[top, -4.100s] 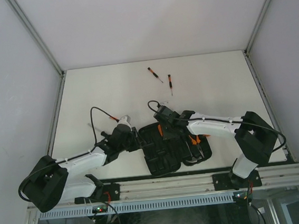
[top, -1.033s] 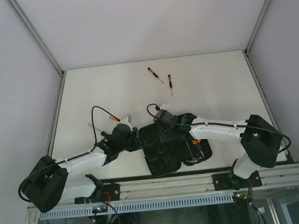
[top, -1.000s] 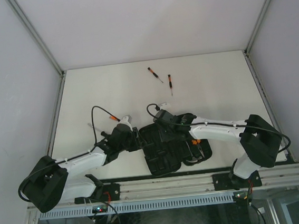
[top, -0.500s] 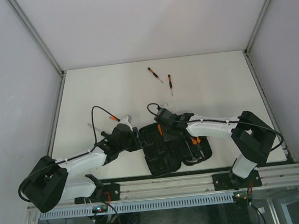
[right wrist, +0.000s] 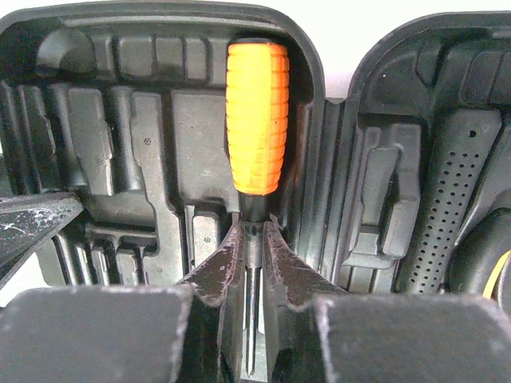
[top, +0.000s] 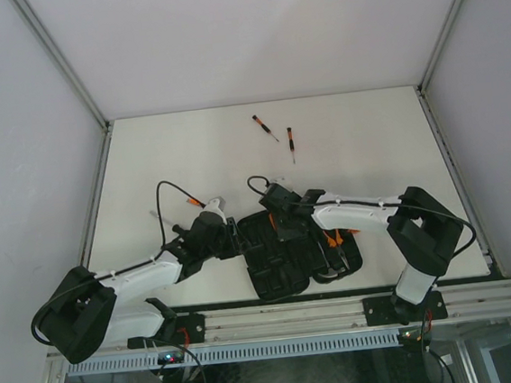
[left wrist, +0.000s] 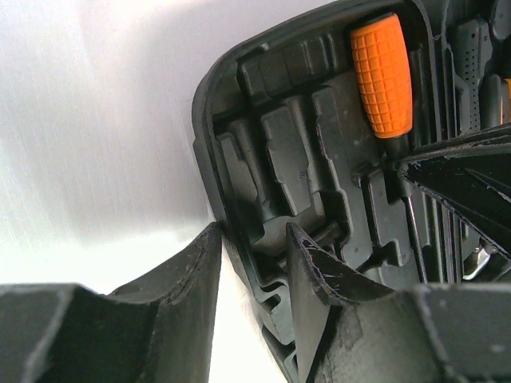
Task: Sort the tools into containers
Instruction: Adjust the screwdriver in the storage box.
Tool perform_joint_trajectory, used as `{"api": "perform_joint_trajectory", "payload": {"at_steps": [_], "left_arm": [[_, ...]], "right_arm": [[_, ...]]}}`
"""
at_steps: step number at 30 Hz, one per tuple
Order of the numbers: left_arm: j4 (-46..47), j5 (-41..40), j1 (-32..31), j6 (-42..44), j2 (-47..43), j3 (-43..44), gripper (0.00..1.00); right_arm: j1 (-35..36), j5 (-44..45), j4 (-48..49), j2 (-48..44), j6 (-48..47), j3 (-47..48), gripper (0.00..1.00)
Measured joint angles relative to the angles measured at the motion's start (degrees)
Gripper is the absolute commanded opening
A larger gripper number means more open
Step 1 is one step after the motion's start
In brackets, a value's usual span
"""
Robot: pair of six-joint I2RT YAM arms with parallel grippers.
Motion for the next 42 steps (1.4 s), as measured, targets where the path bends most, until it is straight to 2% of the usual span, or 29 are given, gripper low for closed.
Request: {"api": "perform_joint_trajectory", "payload": {"at_steps": [13, 31, 42], "left_arm": [[0.2, 0.6, 0.0, 1.9, 0.2, 0.0, 0.40], [-2.7, 0.8, -0.1, 3.8, 2.5, 2.8, 0.39], [-2.9, 0.7, -0.2, 4.3, 3.1, 3.0, 0.38]], "right_arm": [[-0.7, -2.2, -8.4, 5.9, -1.3, 7.5, 0.00], [-0.9, -3.0, -12.1, 9.8, -1.9, 10.3, 0.00], [1.1, 0.8, -13.1, 11.3, -1.9, 11.4, 0.00]]}}
